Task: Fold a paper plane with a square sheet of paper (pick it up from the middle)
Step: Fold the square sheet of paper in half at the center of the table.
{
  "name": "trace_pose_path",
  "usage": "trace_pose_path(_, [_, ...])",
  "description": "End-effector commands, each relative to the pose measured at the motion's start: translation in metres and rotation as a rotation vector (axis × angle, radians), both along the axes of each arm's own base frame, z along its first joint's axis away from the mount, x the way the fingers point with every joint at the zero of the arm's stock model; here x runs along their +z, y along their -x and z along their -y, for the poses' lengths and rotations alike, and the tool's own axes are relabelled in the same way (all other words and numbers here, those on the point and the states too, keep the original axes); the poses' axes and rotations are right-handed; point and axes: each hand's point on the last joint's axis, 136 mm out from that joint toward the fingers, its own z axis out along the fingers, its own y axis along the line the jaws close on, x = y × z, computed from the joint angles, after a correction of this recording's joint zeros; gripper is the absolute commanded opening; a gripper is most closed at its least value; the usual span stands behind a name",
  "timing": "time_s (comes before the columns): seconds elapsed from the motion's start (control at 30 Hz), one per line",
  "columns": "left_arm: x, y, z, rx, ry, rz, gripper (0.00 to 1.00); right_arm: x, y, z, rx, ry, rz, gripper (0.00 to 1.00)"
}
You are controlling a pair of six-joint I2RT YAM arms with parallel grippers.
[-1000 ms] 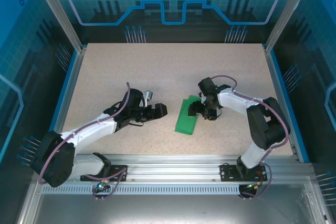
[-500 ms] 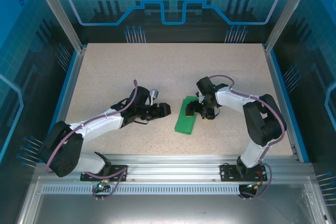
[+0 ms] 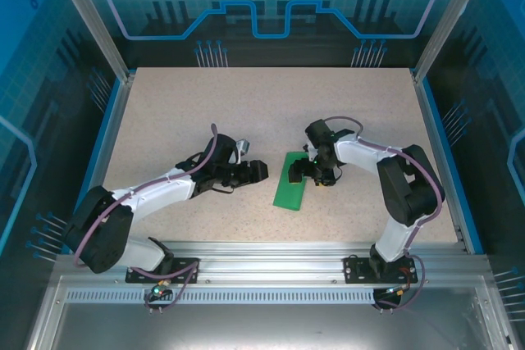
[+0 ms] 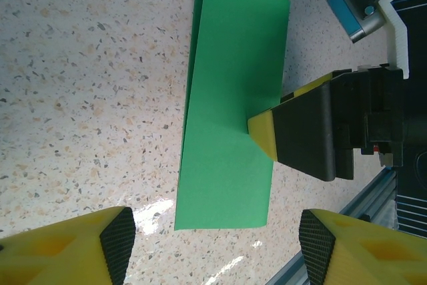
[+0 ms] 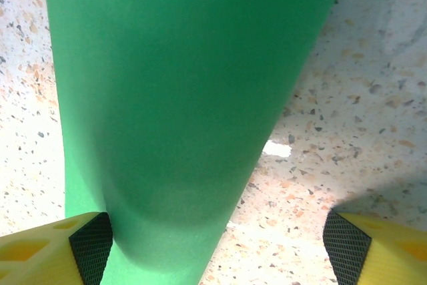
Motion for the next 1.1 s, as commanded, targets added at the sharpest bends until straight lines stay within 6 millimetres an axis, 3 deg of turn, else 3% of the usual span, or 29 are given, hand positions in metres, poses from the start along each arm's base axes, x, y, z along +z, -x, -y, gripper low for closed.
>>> trace_pose_path(0.0, [0.008,-0.007,0.008,-0.003,0.013,0.019,0.7,-0.006,0.006,-0.002,0.037,-0.013,-0.044,0.87])
trace_pose_path(0.53, [0.007,-0.007,0.014,-0.02,0.008,0.011,0.69,-0.025,0.005,0.006,-0.018,0.04,-0.108,0.87])
trace_pose_path(1.07, [0.005,-0.008,0.018,-0.031,0.002,0.001,0.62,-0.035,0.015,0.011,0.082,0.091,-0.14,0.87])
